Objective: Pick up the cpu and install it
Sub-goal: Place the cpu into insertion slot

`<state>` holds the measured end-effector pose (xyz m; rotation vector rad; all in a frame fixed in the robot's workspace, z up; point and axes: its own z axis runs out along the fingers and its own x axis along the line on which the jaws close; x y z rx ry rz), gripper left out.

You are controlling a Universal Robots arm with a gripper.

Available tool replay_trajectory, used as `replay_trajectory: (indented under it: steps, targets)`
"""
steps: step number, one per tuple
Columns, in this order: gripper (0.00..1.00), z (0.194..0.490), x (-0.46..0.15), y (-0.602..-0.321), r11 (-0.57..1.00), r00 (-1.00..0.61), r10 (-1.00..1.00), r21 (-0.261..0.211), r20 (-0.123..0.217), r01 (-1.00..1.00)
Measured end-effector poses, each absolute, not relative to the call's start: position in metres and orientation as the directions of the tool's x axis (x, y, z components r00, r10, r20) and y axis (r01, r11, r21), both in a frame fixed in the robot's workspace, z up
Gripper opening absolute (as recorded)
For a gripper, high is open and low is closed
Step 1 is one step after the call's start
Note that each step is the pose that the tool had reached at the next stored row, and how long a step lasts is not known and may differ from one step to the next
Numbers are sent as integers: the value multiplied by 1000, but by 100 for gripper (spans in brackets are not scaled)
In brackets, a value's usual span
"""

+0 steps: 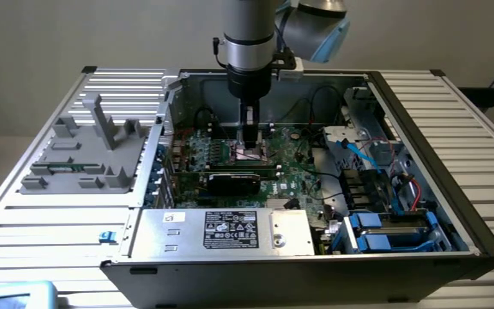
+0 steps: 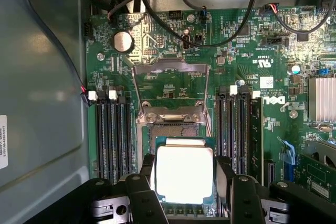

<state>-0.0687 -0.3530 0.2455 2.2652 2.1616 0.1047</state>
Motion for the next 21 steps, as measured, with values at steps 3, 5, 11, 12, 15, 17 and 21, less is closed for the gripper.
replay_trajectory:
  steps: [3, 5, 11, 12, 15, 17, 21]
  targets:
    - [55, 243, -70, -352, -48, 45, 998, 63, 42, 997]
    - [55, 240, -71, -352, -48, 45, 998, 67, 43, 997]
    - [55, 234, -71, -351, -48, 45, 998, 70, 43, 996]
    - [55, 233, -71, -351, -48, 45, 998, 70, 43, 996]
    - [55, 231, -71, -350, -47, 45, 998, 70, 43, 996]
    - [55, 230, -71, -350, -48, 45, 998, 70, 44, 996]
    - [55, 226, -71, -349, -48, 45, 998, 70, 47, 996]
